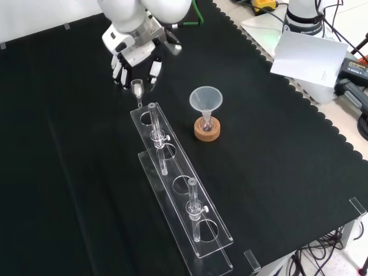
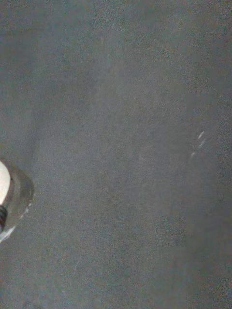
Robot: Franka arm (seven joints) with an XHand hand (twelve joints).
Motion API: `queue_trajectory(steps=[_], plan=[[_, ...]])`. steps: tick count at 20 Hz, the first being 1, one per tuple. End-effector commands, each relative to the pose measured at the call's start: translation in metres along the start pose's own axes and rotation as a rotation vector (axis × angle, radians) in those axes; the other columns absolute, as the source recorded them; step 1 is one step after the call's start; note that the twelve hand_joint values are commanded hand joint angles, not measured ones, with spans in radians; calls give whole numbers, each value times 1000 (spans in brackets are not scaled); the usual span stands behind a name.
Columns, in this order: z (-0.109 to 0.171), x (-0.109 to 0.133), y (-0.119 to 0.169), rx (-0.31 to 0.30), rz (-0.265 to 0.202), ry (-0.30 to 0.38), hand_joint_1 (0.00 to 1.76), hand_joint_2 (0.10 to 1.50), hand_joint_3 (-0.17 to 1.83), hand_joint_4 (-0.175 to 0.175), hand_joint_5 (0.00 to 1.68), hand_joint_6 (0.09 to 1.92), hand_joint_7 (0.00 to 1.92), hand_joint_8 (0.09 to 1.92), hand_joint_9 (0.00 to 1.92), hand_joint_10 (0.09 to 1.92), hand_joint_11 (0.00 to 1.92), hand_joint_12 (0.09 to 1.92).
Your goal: Pour all the NaCl from the weighing funnel into the round-bottom flask.
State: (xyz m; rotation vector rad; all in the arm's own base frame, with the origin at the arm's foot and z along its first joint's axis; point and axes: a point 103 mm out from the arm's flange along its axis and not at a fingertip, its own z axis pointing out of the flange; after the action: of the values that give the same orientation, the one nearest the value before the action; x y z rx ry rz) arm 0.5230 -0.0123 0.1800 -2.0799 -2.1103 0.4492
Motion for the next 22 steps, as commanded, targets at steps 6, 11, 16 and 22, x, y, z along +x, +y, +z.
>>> queue_trajectory(steps=[6, 11, 16, 22], plan=[[-23, 2, -70, -17, 44, -42, 1134, 1035, -175, 175, 1399, 310, 595, 634, 963, 331, 773, 1053], [-35, 14, -98, -29, 53, -69, 1135, 1035, -175, 175, 1400, 308, 587, 634, 961, 327, 767, 1053], [-42, 34, -123, -14, 51, -103, 1135, 1035, -175, 175, 1401, 307, 584, 636, 959, 325, 761, 1054], [-47, 51, -150, -1, 52, -140, 1135, 1035, -175, 175, 1401, 306, 582, 638, 954, 321, 756, 1056]])
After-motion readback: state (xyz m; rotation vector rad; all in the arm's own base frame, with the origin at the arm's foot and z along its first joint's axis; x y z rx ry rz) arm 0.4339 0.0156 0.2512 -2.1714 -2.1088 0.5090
